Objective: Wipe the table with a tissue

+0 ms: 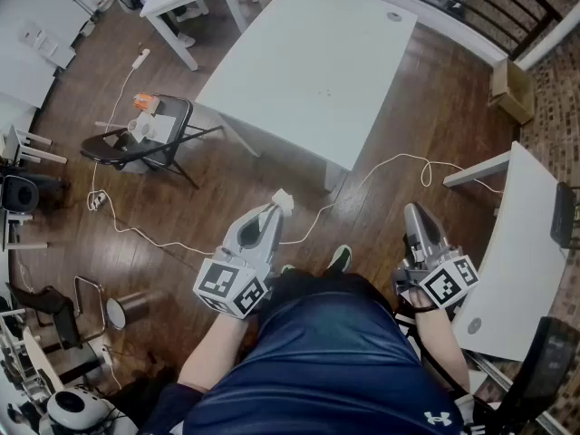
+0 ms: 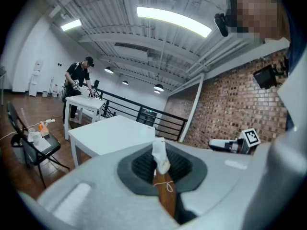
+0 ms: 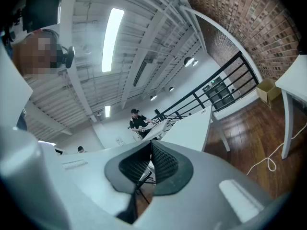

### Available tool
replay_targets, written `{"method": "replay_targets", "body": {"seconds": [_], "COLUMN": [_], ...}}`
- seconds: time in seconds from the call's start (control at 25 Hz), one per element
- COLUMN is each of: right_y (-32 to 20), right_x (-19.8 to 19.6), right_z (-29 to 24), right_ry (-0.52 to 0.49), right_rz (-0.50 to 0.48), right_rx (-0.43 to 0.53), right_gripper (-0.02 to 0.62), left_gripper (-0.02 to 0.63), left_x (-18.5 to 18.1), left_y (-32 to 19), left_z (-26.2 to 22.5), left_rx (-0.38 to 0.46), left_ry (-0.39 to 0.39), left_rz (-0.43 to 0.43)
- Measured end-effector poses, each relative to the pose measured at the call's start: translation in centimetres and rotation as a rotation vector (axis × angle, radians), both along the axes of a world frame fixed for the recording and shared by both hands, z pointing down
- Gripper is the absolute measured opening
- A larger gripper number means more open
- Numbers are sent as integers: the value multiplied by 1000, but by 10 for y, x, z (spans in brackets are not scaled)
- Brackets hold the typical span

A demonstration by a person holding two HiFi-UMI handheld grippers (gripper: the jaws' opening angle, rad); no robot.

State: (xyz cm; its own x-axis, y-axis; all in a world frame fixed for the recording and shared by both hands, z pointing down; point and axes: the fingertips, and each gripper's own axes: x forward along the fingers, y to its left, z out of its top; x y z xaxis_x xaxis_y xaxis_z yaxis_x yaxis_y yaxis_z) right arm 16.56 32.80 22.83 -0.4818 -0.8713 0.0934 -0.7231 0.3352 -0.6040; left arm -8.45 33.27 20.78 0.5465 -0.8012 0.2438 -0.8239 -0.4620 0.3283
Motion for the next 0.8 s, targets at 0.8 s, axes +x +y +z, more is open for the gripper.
{"method": "replay_targets", "body": {"seconds": [0.8], "right_y": [-201], "right_x": [14], "right_z": [44], "right_ry": [90], "right_rz": [73], "right_rx": [-139], "right_gripper": [11], "left_gripper": [20], "left_x": [13], "left_y": [-211], "left_z": [50], "left_rx": [-76], "left_ry": [12], "left_rz": [98]}}
